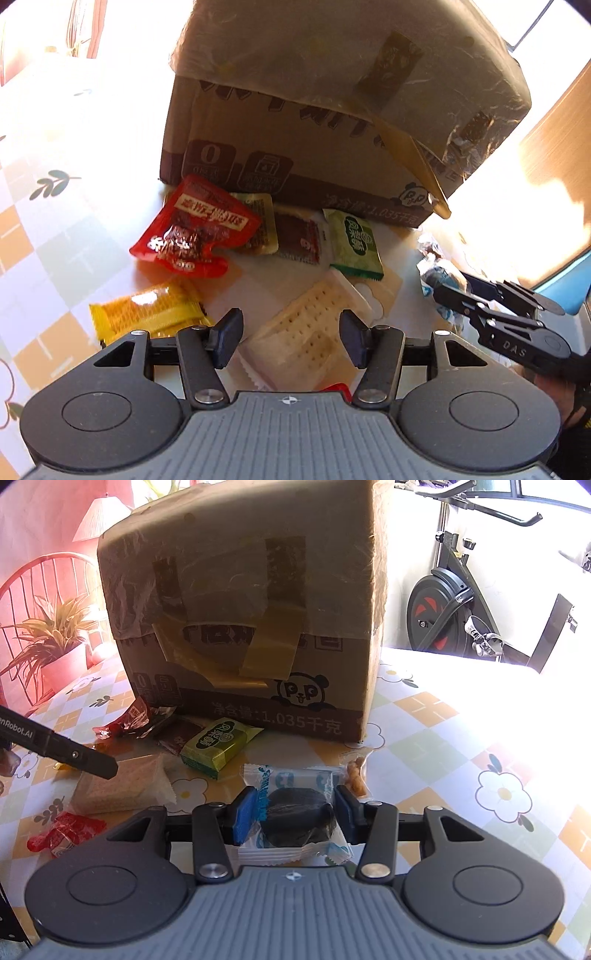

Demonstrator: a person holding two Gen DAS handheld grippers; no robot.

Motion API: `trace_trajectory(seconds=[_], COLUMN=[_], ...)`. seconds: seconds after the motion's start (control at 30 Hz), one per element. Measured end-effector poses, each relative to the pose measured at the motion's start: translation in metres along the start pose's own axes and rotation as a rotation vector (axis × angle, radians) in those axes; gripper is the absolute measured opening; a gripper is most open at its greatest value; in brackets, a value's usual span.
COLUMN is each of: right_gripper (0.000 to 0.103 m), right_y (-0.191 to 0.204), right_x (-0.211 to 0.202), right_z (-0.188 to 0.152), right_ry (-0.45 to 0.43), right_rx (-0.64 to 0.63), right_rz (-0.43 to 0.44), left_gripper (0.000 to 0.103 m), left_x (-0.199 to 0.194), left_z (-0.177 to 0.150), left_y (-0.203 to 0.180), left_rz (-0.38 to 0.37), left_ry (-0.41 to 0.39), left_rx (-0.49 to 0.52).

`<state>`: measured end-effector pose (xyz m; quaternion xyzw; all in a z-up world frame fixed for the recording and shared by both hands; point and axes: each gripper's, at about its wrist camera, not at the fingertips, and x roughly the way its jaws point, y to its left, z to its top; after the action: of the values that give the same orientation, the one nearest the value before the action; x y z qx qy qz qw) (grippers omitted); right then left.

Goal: Organize snacks
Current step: 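Grasp the cracker packet with the left tool while the right tool grasps the blue-white packet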

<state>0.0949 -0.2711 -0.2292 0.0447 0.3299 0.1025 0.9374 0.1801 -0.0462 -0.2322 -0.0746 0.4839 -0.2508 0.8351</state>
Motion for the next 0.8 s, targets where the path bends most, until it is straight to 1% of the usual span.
trace_trajectory(seconds=[0.03, 0.1, 0.17, 0.3, 0.43, 0.47, 0.53, 0.57, 0.67, 0.8], right_gripper=[0.048, 0.048, 0.048, 0.048, 0.048, 0.048, 0.048, 0.048, 0.048, 0.048], right_y=[0.0, 0.001, 0.001, 0.004, 0.005, 0.005, 0.005, 0.005, 0.005, 0.004], right_x=[0.0, 0.0, 0.001, 0.0, -0.001, -0.001, -0.002, -0.003, -0.006, -0.008], right_z=[0.0, 0.0, 0.0, 0.0, -0.001, -0.001, -0.001, -0.001, -0.001, -0.001], right_ry=[0.001, 0.003, 0.004, 0.003, 0.006, 0.007, 0.007, 0.004, -0.002, -0.004], right_rx=[0.0, 0.001, 0.003, -0.002, -0.006, -0.006, -0.006, -0.006, -0.004, 0.0], right_rz=[0.0, -0.001, -0.002, -0.003, -0.002, -0.002, -0.003, -0.003, -0.007, -0.01], left_gripper=[0.06, 0.061, 0.062, 0.063, 0.063, 0.062, 0.056, 0.05, 0.049, 0.049], left_x=[0.0, -0.005, 0.001, 0.011, 0.022, 0.023, 0.025, 0.024, 0.019, 0.006], left_z=[-0.003, -0.011, -0.013, -0.011, -0.011, -0.009, -0.007, -0.007, -0.008, -0.009], left_y=[-0.003, -0.009, -0.021, -0.034, -0.051, -0.054, -0.056, -0.057, -0.051, -0.04], left_rz=[0.003, 0.022, 0.042, 0.082, 0.145, 0.164, 0.181, 0.186, 0.172, 0.162], left_ry=[0.003, 0.0, 0.001, 0.004, 0.011, 0.014, 0.012, 0.009, -0.001, -0.036], left_rx=[0.017, 0.09, 0.152, 0.222, 0.299, 0.306, 0.294, 0.286, 0.247, 0.178])
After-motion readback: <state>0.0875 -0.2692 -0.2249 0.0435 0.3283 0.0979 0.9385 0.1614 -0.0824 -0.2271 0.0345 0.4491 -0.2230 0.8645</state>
